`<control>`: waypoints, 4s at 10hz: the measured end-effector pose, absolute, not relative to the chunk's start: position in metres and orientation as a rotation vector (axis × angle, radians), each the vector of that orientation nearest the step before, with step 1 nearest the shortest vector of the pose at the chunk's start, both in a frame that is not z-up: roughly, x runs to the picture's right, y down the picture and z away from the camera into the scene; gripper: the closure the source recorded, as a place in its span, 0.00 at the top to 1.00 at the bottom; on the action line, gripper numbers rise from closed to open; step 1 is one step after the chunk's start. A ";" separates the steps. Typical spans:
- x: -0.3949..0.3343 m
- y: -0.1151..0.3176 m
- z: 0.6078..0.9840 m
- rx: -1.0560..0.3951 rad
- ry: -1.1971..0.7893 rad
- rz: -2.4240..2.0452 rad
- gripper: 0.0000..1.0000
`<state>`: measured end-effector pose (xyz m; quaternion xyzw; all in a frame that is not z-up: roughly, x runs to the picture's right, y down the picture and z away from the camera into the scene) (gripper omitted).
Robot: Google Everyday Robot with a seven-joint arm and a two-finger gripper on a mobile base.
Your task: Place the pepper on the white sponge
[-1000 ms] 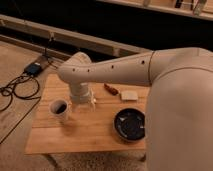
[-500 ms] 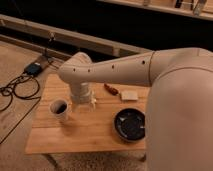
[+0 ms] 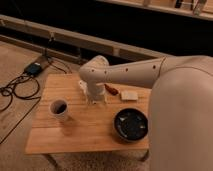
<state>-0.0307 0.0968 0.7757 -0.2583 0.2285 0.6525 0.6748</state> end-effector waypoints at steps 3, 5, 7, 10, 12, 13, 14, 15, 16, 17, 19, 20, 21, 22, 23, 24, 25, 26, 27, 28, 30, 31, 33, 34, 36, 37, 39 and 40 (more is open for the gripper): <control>0.011 0.087 0.814 -0.574 0.500 1.424 0.65; 0.028 0.077 0.835 -0.571 0.487 1.366 0.65; 0.046 0.067 0.856 -0.569 0.485 1.310 0.65; 0.058 0.052 0.879 -0.567 0.450 1.233 0.65; 0.066 0.042 0.896 -0.565 0.424 1.168 0.65; 0.067 0.041 0.901 -0.566 0.416 1.152 0.65; 0.069 0.037 0.909 -0.569 0.400 1.122 0.65; 0.070 0.035 0.916 -0.570 0.388 1.100 0.65; 0.072 0.032 0.923 -0.572 0.374 1.078 0.65; 0.072 0.028 0.931 -0.572 0.358 1.054 0.65; 0.069 0.023 0.944 -0.579 0.333 1.018 0.65; 0.069 0.021 0.949 -0.584 0.325 1.003 0.65; 0.068 0.019 0.955 -0.589 0.317 0.990 0.65; 0.067 0.016 0.961 -0.594 0.311 0.978 0.65; 0.066 0.014 0.965 -0.596 0.305 0.970 0.65; 0.064 0.012 0.972 -0.602 0.297 0.959 0.65; 0.063 0.010 0.980 -0.610 0.290 0.951 0.65; 0.062 0.009 0.984 -0.613 0.285 0.948 0.65; 0.062 0.007 0.990 -0.618 0.279 0.943 0.65; 0.063 0.007 0.996 -0.623 0.274 0.940 0.65; 0.063 0.006 1.004 -0.630 0.268 0.938 0.65; 0.062 0.006 1.008 -0.637 0.265 0.935 0.65; 0.060 0.006 1.012 -0.644 0.263 0.925 0.61; 0.059 0.005 1.012 -0.648 0.262 0.918 0.51; 0.058 0.004 1.011 -0.651 0.260 0.913 0.31; 0.059 0.003 1.009 -0.651 0.264 0.917 0.19; 0.063 0.000 1.001 -0.637 0.270 0.950 0.02; 0.067 -0.003 0.995 -0.625 0.273 0.970 0.00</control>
